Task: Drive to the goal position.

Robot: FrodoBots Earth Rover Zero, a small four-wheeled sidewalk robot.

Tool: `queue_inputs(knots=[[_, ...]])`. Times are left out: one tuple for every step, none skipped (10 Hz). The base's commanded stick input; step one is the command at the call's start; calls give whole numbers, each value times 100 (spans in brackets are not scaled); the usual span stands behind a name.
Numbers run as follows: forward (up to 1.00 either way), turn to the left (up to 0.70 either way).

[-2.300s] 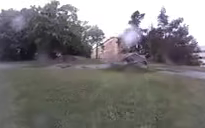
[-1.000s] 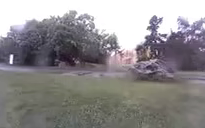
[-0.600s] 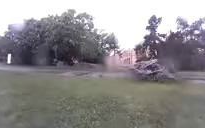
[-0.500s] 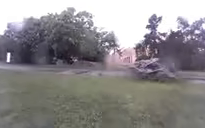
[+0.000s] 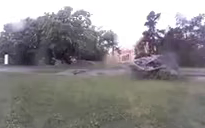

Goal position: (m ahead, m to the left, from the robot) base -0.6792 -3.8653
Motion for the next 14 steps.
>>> queue_inputs(knots=[[45, -27], [45, -27], [45, -27], [45, -27], [45, -27], [45, -27], [45, -27], [45, -27], [45, -27], [45, -27], [45, -27], [45, -27], [45, -27], [45, -27]])
